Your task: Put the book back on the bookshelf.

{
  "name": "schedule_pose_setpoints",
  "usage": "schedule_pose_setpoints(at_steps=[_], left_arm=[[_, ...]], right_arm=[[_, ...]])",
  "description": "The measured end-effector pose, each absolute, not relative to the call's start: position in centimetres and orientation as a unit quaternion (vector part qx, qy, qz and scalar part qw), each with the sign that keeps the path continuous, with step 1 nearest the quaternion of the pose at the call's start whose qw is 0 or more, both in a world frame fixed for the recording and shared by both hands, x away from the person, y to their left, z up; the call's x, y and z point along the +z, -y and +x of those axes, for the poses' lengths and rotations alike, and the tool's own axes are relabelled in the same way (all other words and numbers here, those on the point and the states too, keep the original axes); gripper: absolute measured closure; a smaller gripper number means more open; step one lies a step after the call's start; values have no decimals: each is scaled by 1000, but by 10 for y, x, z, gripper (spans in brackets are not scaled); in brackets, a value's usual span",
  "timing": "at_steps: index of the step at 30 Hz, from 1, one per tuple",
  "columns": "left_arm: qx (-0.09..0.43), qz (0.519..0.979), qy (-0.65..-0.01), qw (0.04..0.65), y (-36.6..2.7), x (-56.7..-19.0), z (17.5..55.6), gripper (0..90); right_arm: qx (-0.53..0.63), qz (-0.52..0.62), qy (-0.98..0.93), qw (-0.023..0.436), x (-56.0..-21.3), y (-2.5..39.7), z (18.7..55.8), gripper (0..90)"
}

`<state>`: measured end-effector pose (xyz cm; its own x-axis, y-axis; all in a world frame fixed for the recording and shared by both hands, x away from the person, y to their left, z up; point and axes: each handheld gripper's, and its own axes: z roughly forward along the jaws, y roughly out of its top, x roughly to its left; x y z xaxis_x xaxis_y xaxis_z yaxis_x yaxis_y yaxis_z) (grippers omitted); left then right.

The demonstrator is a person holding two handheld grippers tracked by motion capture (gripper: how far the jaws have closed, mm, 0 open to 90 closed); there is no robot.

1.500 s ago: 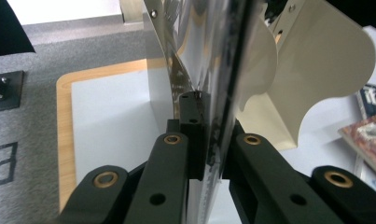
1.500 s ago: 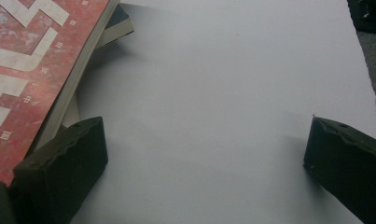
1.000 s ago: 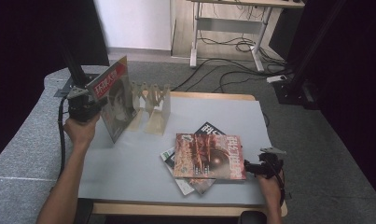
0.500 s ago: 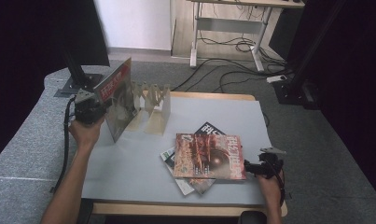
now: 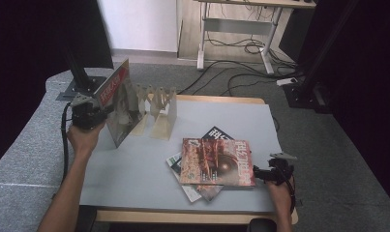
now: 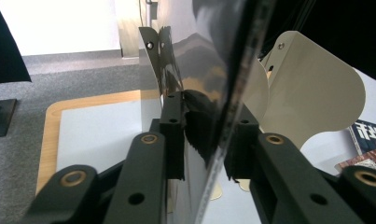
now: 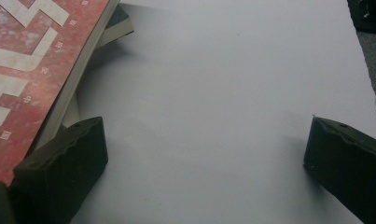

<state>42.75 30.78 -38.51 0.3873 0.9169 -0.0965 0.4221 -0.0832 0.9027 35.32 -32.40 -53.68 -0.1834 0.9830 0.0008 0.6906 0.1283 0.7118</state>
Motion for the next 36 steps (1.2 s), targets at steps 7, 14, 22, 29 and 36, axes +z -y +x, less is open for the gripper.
schedule_pose_setpoints(at_steps=[7, 14, 22, 29, 36], left_arm=[[271, 690, -487, 462, -308, -385, 426, 604], [280, 699, -478, 453, -309, -385, 422, 492], [269, 712, -465, 452, -310, -385, 420, 320], [264, 724, -461, 439, -309, -389, 416, 165], [243, 741, -457, 428, -310, -391, 409, 79]], right_arm=[[297, 590, -710, 246, -537, 324, 353, 0], [297, 590, -710, 246, -537, 324, 353, 0], [297, 590, -710, 246, -537, 324, 353, 0], [297, 590, -709, 246, -537, 324, 353, 0], [297, 590, -710, 246, -537, 324, 353, 0]])
